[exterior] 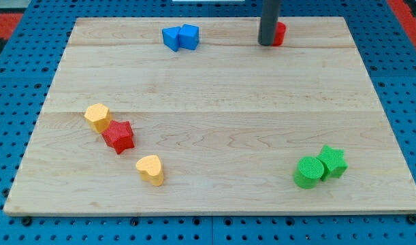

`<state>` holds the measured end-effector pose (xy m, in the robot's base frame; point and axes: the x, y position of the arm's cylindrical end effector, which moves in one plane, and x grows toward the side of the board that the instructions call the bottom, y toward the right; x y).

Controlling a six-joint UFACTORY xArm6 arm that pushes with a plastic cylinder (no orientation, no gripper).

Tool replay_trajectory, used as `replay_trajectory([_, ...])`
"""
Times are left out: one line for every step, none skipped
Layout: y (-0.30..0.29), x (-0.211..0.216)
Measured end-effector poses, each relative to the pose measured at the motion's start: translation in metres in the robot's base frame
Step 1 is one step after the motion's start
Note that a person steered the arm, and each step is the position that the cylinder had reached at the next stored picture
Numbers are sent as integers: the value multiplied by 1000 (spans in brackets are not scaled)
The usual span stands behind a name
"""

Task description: Move the red star towards the center of the board

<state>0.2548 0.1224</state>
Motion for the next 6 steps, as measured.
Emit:
replay_trajectory([7, 3])
replay_trajectory([-13, 49])
replay_trajectory([-50, 131])
replay_trajectory([-110, 203])
replay_trajectory([-186, 263])
replay_trajectory([-270, 275])
